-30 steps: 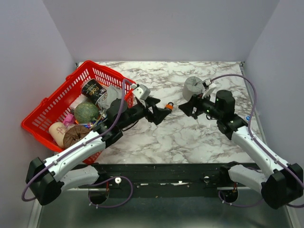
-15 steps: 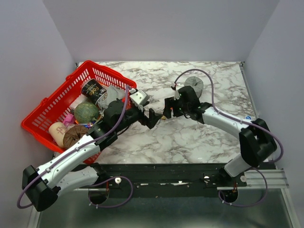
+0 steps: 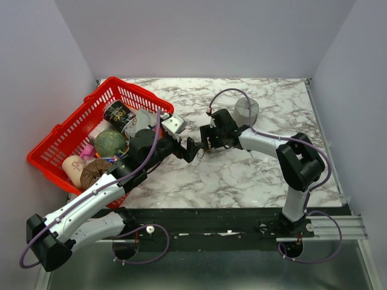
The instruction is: Unlock with the key
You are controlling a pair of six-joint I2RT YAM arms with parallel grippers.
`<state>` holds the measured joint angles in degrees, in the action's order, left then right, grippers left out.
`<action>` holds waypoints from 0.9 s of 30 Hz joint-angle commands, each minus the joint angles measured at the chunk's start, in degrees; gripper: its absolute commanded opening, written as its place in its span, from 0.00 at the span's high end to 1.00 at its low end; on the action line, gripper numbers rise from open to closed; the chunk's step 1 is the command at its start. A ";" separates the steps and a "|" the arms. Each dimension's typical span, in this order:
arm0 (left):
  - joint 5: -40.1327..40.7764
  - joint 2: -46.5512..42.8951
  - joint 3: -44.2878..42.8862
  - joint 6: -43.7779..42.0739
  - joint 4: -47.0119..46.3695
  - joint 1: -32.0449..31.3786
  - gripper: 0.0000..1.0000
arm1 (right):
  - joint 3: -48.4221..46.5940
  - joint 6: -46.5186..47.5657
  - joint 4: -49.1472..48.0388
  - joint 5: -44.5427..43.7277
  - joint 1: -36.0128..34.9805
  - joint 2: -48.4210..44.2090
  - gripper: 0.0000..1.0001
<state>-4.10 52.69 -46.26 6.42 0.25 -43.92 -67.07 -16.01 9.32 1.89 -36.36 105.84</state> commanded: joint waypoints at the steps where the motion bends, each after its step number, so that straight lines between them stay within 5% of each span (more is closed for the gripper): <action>1: 1.55 -0.39 -0.94 -0.97 0.98 0.24 0.01 | -2.45 -1.83 1.49 -1.37 -0.47 2.87 0.20; 27: 2.69 0.31 -0.94 -1.49 1.33 0.24 0.01 | -5.71 -0.43 -0.80 12.87 -6.00 7.89 0.25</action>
<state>-2.96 52.73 -46.26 5.74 0.58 -43.92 -73.97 -17.87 8.84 9.78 -39.83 113.78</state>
